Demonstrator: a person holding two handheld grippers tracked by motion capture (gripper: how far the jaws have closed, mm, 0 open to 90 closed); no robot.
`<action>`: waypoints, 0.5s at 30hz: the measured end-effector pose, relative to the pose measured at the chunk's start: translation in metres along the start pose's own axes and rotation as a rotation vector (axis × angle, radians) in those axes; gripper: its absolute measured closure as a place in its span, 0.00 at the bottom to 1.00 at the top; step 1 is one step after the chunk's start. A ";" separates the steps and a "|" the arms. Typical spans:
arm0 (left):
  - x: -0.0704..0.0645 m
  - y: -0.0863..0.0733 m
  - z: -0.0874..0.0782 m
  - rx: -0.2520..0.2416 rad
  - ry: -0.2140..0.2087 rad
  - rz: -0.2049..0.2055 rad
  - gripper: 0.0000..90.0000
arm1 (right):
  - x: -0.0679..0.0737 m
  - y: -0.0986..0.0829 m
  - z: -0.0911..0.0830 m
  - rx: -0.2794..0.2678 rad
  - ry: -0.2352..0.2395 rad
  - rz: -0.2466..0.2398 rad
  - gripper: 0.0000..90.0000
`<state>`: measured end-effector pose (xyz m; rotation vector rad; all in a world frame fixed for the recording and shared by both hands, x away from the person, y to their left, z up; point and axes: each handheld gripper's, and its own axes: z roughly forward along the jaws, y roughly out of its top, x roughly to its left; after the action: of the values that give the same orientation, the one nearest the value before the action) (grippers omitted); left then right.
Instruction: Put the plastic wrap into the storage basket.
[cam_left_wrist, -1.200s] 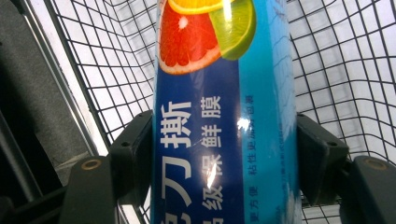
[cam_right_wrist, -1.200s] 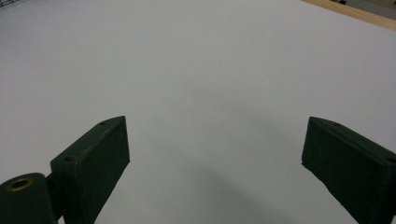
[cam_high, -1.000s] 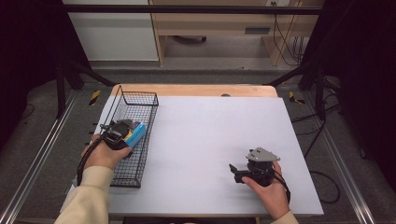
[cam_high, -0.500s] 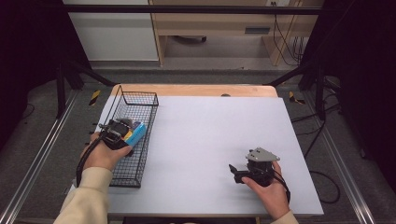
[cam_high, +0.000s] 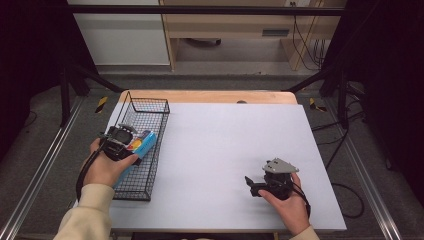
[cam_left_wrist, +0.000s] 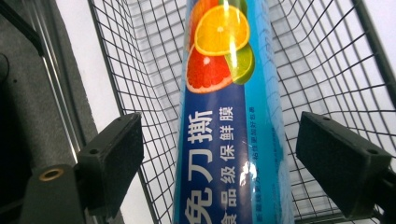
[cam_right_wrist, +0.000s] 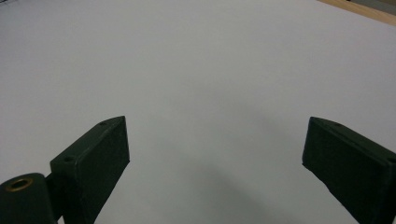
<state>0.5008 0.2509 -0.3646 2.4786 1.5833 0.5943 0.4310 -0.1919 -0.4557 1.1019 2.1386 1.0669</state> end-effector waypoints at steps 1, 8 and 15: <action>0.000 -0.001 -0.001 -0.007 0.000 0.000 0.16 | 0.000 0.000 0.000 -0.002 0.001 -0.003 0.09; 0.000 -0.003 -0.008 -0.044 -0.006 -0.005 0.13 | 0.000 0.000 0.000 0.001 0.001 -0.002 0.08; -0.006 -0.003 -0.013 -0.085 -0.011 0.007 0.12 | 0.000 0.000 0.000 0.000 0.001 0.000 0.08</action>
<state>0.4912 0.2457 -0.3550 2.4225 1.5134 0.6342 0.4310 -0.1921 -0.4557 1.1017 2.1394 1.0675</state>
